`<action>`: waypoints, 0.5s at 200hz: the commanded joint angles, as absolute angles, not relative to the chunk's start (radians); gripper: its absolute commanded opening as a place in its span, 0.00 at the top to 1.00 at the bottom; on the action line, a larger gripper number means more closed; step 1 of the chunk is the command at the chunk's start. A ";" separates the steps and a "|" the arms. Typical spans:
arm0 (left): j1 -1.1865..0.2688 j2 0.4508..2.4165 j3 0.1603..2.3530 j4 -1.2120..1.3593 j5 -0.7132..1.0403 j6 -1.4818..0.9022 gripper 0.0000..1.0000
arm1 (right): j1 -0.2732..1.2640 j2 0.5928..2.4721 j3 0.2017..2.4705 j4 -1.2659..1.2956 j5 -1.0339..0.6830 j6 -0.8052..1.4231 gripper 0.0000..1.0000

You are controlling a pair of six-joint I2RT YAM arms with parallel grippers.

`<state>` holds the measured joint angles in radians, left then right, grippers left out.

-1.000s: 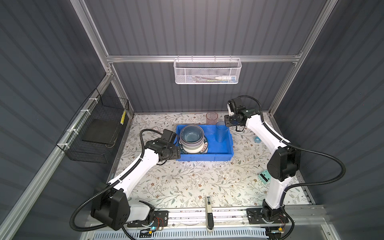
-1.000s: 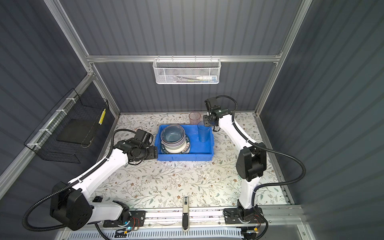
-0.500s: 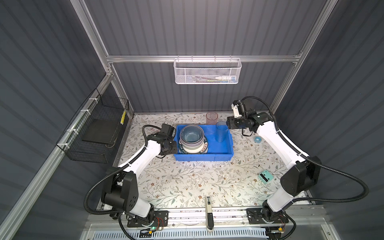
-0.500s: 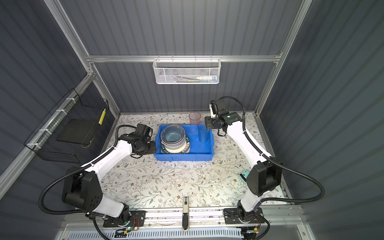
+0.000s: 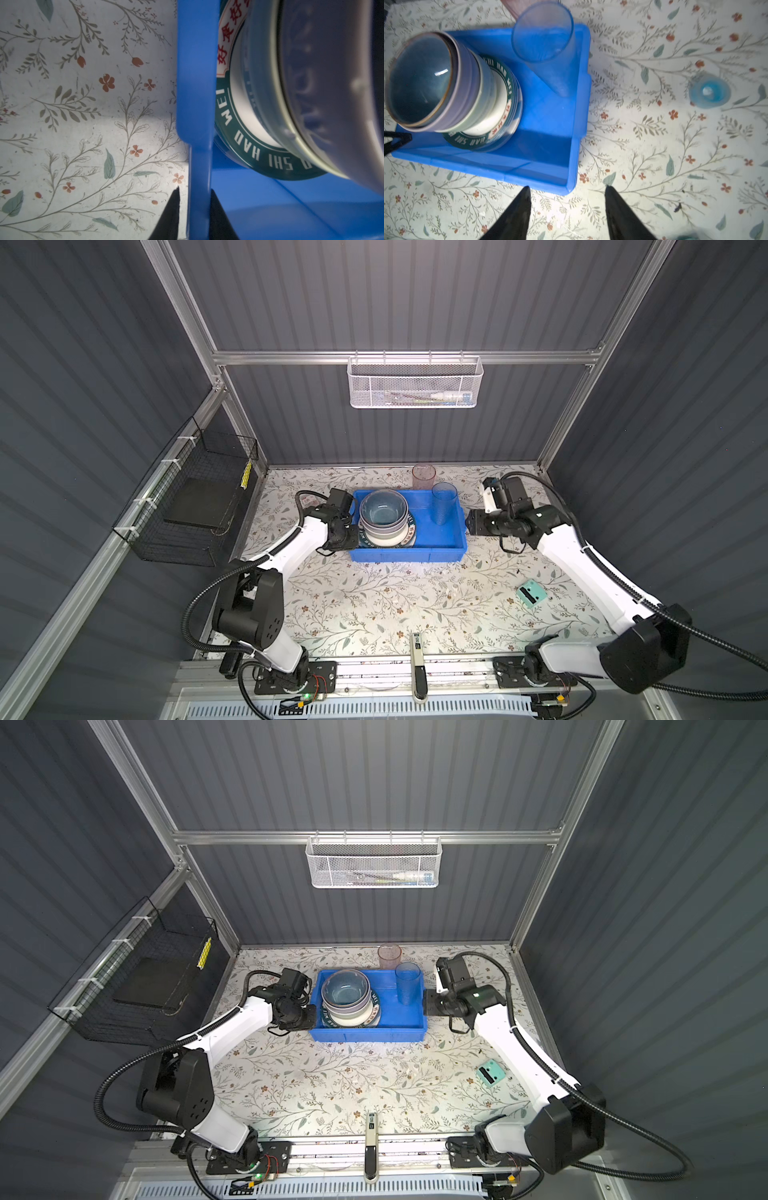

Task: Place the mixed dishes into the plastic bin
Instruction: 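Open the right gripper and move it to the pink cup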

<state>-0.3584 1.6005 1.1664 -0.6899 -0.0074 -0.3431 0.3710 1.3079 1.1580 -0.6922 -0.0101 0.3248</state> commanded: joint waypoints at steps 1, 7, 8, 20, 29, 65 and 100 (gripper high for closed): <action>-0.355 1.599 1.162 -0.709 0.007 -0.339 0.81 | 0.366 1.289 1.087 -0.645 -0.062 0.388 0.47; -0.354 1.597 1.159 -0.709 0.009 -0.342 0.83 | 0.368 1.288 1.065 -0.628 -0.079 0.404 0.49; -0.354 1.597 1.158 -0.709 0.009 -0.343 0.83 | 0.367 1.288 1.061 -0.624 -0.083 0.406 0.49; -0.354 1.593 1.148 -0.706 0.016 -0.344 0.89 | 0.372 1.293 1.018 -0.577 -0.124 0.432 0.51; -0.354 1.592 1.143 -0.707 0.021 -0.344 0.92 | 0.376 1.304 0.997 -0.553 -0.132 0.452 0.52; -0.354 1.573 1.129 -0.710 0.026 -0.349 0.94 | 0.380 1.354 0.957 -0.471 -0.141 0.479 0.54; -0.354 1.552 1.109 -0.708 0.028 -0.356 0.96 | 0.381 1.437 0.963 -0.435 -0.093 0.489 0.58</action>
<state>-0.3588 1.5856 1.1446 -0.6640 0.0055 -0.3428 0.3748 1.3911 0.9672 -0.4885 -0.1158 0.4660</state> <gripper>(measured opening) 0.141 0.434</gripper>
